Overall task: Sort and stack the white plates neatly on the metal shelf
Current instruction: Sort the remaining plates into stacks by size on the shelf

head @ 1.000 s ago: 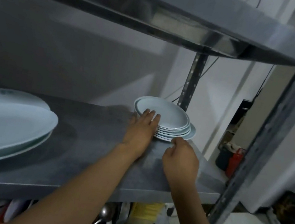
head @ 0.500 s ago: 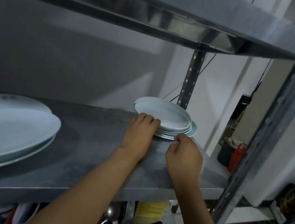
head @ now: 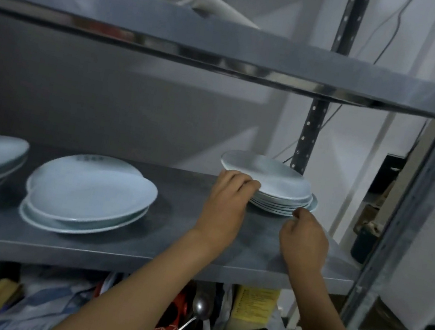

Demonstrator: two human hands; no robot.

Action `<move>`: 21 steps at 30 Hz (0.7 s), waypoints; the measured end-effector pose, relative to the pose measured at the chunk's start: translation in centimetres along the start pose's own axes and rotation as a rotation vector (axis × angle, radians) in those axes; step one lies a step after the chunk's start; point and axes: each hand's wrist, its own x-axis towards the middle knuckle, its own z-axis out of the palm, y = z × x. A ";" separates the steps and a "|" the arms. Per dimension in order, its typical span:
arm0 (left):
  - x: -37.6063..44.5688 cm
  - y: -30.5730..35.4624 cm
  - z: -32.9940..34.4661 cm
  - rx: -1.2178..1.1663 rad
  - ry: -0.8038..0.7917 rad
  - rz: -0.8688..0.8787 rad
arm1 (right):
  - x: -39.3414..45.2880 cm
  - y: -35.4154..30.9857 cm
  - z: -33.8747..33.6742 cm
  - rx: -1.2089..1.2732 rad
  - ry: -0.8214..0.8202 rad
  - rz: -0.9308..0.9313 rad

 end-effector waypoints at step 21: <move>-4.9 -9.8 -19.4 0.391 0.034 0.173 | 0.6 -19.4 0.0 1.120 -0.659 0.182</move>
